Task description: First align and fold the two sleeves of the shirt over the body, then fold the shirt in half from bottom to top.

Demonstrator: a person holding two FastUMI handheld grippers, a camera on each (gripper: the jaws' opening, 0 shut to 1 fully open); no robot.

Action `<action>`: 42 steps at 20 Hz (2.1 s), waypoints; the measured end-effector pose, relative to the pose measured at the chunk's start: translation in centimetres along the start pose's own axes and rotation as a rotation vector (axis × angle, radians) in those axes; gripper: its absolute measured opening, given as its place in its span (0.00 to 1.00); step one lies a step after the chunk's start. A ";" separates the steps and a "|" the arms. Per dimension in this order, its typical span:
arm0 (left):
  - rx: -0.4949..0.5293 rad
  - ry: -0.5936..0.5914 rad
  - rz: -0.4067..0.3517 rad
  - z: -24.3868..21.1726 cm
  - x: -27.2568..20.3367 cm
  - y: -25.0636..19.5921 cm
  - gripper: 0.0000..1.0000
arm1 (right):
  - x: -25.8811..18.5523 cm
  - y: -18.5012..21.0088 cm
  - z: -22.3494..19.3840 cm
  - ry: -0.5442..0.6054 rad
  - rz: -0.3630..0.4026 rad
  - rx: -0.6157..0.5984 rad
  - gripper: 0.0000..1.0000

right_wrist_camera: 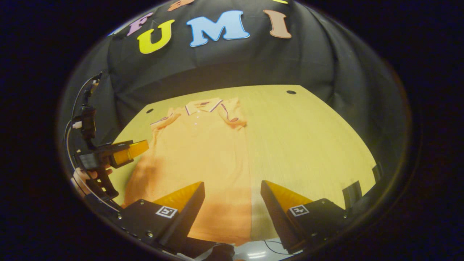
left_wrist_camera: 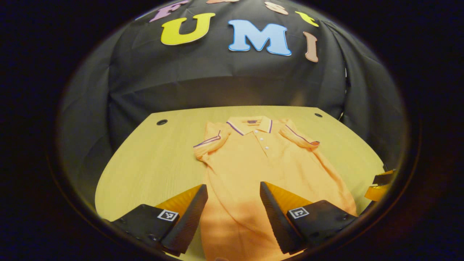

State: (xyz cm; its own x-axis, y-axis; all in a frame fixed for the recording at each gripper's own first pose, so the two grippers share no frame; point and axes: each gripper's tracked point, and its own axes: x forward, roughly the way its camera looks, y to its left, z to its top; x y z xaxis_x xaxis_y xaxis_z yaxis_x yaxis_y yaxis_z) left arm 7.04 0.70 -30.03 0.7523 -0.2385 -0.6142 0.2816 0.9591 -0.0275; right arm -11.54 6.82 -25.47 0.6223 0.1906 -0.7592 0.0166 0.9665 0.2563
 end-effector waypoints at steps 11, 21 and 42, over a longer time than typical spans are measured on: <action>-0.029 0.075 0.009 -9.2 -8.4 2.3 0.96 | -0.7 0.9 -6.6 0.102 0.027 -0.082 0.96; -0.012 0.127 -0.040 -14.2 -12.4 0.8 0.96 | -1.3 0.5 -8.7 0.144 0.015 -0.119 0.96; 0.050 0.133 -0.031 -16.1 -11.5 -3.8 0.14 | -1.1 0.4 -10.6 0.125 0.008 -0.020 0.06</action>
State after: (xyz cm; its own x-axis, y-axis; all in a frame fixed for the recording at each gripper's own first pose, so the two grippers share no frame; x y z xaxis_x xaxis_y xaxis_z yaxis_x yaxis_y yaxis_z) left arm -12.26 2.26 -35.51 0.6583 -0.2423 -0.7127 0.3353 0.9421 -0.0106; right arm -20.48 8.79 -30.91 0.5197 0.2169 -0.8263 -0.0042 0.9679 0.2514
